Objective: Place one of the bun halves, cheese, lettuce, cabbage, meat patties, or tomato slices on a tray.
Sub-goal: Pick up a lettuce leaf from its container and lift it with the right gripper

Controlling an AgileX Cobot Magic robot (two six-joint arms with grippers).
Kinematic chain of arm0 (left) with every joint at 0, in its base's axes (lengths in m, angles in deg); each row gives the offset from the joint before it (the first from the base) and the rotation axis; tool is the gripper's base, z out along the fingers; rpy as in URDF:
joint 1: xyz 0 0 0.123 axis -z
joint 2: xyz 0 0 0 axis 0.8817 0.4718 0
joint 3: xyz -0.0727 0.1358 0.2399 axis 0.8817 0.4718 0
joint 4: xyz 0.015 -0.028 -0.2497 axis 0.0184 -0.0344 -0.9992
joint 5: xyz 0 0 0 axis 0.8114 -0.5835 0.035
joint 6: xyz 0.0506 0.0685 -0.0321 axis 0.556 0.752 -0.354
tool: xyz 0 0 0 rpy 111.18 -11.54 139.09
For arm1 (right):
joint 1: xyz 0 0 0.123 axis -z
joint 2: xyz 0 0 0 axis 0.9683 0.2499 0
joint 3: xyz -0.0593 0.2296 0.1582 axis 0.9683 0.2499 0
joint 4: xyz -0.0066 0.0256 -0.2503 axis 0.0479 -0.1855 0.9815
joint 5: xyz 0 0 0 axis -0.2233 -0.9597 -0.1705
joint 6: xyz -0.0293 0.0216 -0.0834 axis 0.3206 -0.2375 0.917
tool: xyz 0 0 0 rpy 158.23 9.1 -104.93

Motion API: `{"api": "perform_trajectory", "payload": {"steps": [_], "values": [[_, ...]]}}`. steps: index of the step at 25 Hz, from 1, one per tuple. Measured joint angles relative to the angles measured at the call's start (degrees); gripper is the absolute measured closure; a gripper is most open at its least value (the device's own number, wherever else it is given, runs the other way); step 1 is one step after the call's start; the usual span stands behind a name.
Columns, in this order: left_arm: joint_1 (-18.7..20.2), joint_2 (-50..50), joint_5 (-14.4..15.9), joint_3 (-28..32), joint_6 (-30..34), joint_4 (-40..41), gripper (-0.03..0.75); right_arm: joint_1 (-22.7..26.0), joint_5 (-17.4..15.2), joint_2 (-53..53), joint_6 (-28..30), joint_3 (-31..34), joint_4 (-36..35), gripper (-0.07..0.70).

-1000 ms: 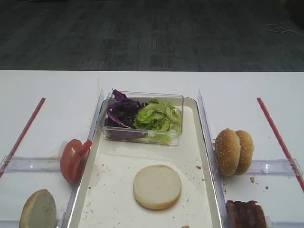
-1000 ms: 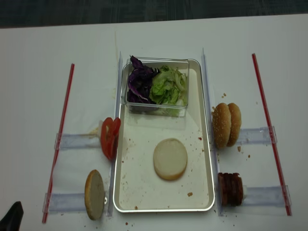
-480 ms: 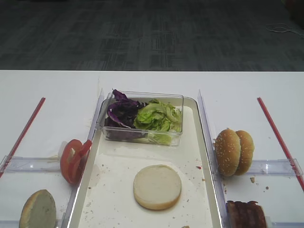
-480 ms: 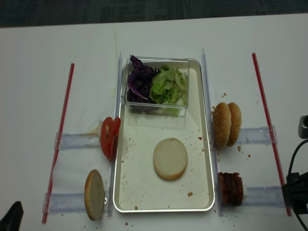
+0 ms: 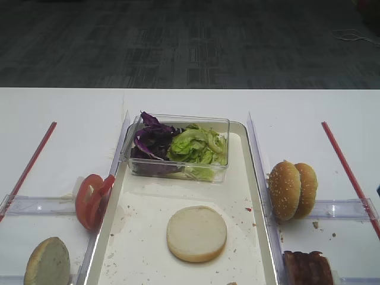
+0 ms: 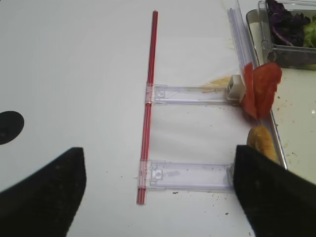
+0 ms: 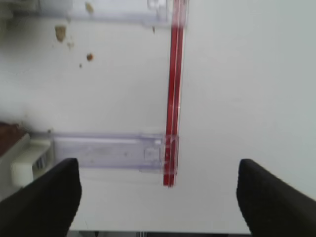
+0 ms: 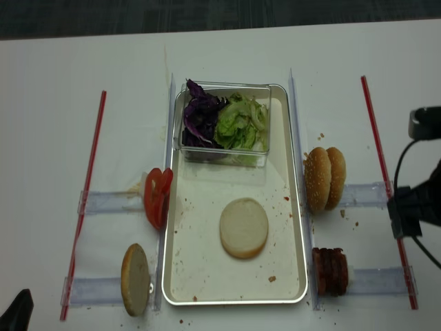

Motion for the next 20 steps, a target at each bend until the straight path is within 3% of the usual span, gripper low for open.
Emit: {"api": "perform_trajectory", "payload": {"steps": [8,14,20], "values": [[0.0,0.0,0.0,0.0,0.0,0.0,0.12,0.0,0.2,22.5,1.0,-21.7,0.0,-0.032],[0.0,0.0,0.0,0.0,0.0,0.0,0.12,0.0,-2.3,35.6,1.3,-37.1,-0.5,-0.032],[0.0,0.0,0.0,0.0,0.0,0.0,0.12,0.0,-4.8,43.1,1.4,-47.7,-1.4,-0.032]]}}
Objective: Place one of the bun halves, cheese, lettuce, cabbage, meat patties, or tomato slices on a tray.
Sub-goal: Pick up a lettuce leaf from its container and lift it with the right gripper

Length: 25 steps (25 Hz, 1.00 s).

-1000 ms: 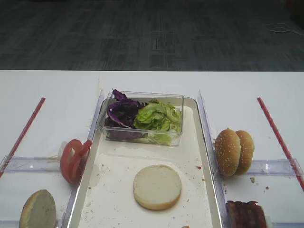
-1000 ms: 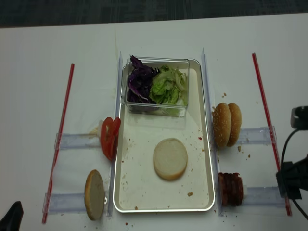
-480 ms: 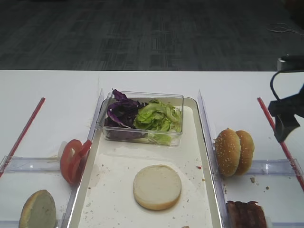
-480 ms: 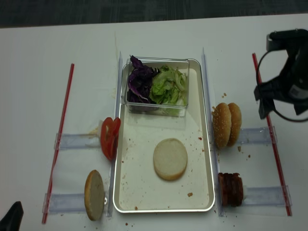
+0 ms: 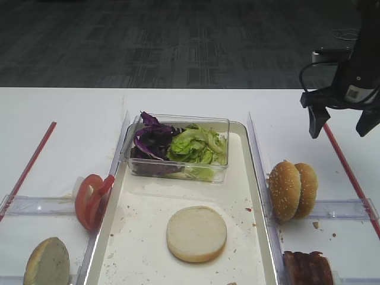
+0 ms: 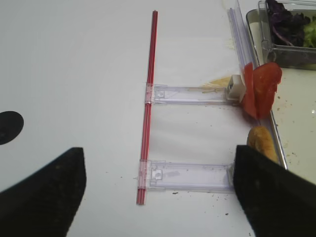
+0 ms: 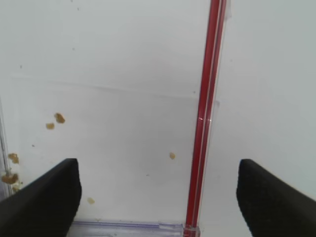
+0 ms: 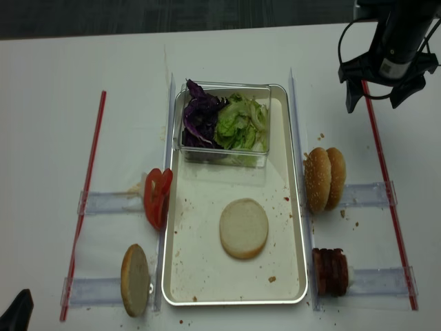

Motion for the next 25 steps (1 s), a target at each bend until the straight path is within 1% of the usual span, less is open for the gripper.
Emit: {"api": "perform_trajectory", "payload": {"steps": [3,6,10,17,20,25], "values": [[0.0,0.0,0.0,0.0,0.0,0.0,0.12,0.0,-0.7,1.9,-0.5,-2.6,0.0,-0.032],[0.0,0.0,0.0,0.0,0.0,0.0,0.12,0.0,-0.8,2.5,-0.7,-3.6,0.0,-0.032],[0.0,0.0,0.0,0.0,0.0,0.0,0.12,0.0,-1.6,2.5,-0.8,-3.7,-0.2,-0.032],[0.0,0.0,0.0,0.0,0.0,0.0,0.12,-0.2,-1.6,2.5,-1.1,-3.7,-1.4,-0.032],[0.0,0.0,0.0,0.0,0.0,0.0,0.12,-1.8,-1.8,2.5,-1.1,-4.5,-1.2,-0.032],[0.0,0.0,0.0,0.0,0.0,0.0,0.12,-8.0,-2.3,2.5,-1.1,-8.4,-1.1,-0.032]]}}
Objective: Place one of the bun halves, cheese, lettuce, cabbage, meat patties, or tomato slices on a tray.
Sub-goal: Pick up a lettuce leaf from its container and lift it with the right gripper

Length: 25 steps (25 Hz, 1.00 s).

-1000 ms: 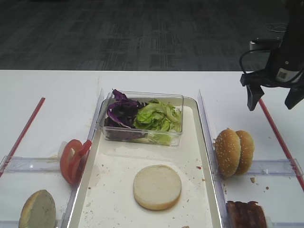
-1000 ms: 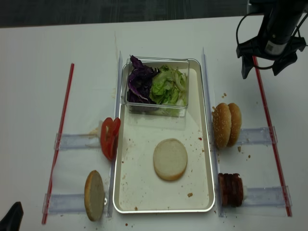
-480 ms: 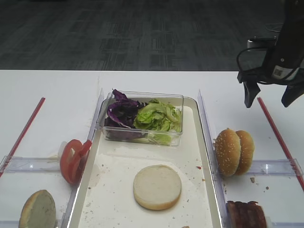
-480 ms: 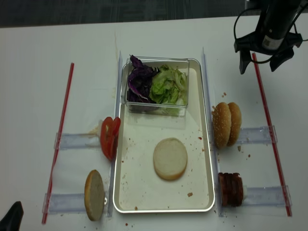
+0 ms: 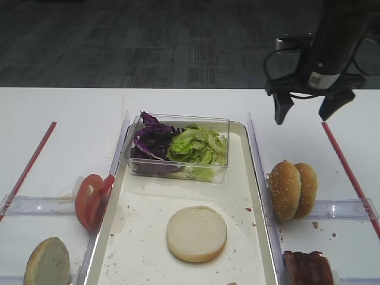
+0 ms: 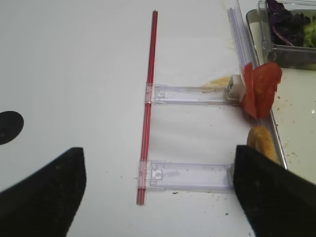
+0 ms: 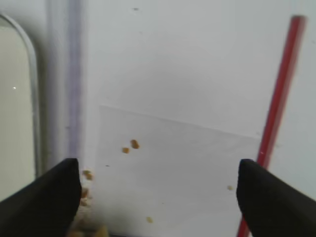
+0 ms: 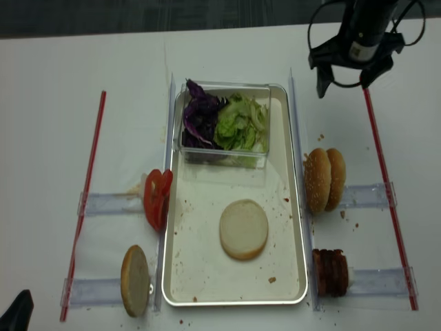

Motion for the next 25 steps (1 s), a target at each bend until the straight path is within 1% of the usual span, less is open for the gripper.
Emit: {"api": "perform_trajectory", "payload": {"steps": [5,9,11,14,17,21,25], "values": [[0.0,0.0,0.0,0.0,0.0,0.0,0.12,-7.9,-0.2,0.0,0.0,-4.5,0.0,-0.032],[0.0,0.0,0.0,0.0,0.0,0.0,0.12,-13.9,0.0,0.1,0.0,-5.6,-0.1,-0.032],[0.0,0.0,0.0,0.0,0.0,0.0,0.12,-16.0,0.4,0.1,0.0,-5.6,-0.2,-0.032],[0.0,0.0,0.0,0.0,0.0,0.0,0.12,-19.1,2.5,0.5,0.0,-5.6,-0.2,-0.032],[0.0,0.0,0.0,0.0,0.0,0.0,0.12,-21.1,5.2,1.0,0.0,-5.6,-0.7,-0.032],[0.0,0.0,0.0,0.0,0.0,0.0,0.12,-21.8,8.0,2.3,1.1,-5.6,-2.8,-0.032],[0.0,0.0,0.0,0.0,0.0,0.0,0.12,-21.8,11.1,4.8,1.3,-5.6,-3.1,-0.032]]}}
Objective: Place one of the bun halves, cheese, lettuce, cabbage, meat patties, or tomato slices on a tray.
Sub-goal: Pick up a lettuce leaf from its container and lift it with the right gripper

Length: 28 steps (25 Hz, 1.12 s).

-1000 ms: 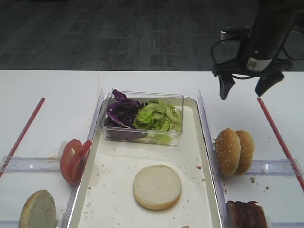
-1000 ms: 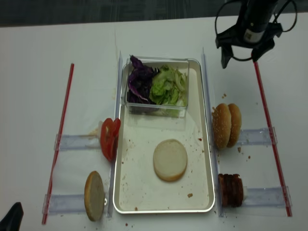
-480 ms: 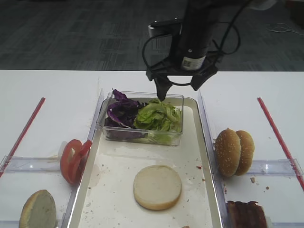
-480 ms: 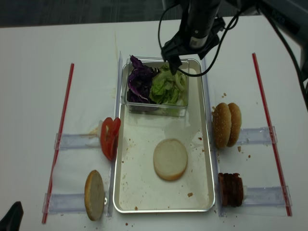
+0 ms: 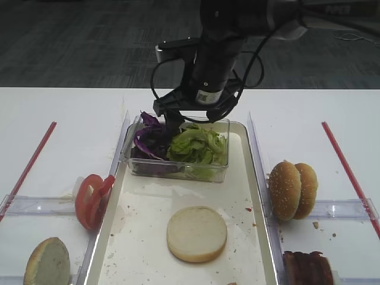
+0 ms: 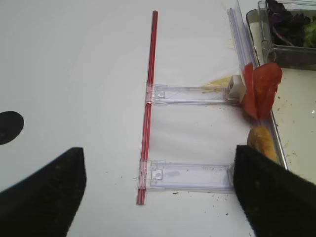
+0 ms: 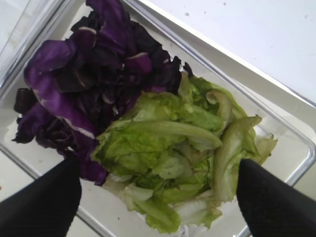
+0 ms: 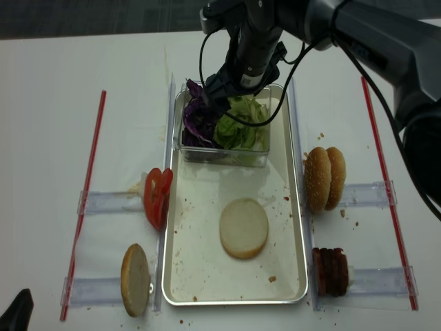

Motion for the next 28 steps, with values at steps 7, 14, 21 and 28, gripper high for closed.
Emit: {"api": "perform_trajectory", "payload": {"steps": [7,14,21,28], "values": [[0.0,0.0,0.0,0.0,0.0,0.0,0.12,0.0,4.1,3.7,0.2,0.0,0.0,0.047],[0.0,0.0,0.0,0.0,0.0,0.0,0.12,0.0,5.2,5.5,0.3,0.0,0.9,0.092],[0.0,0.0,0.0,0.0,0.0,0.0,0.12,0.0,6.7,6.2,0.3,0.0,1.3,0.098],[0.0,0.0,0.0,0.0,0.0,0.0,0.12,0.0,6.9,6.2,0.3,0.0,1.6,0.257]]}}
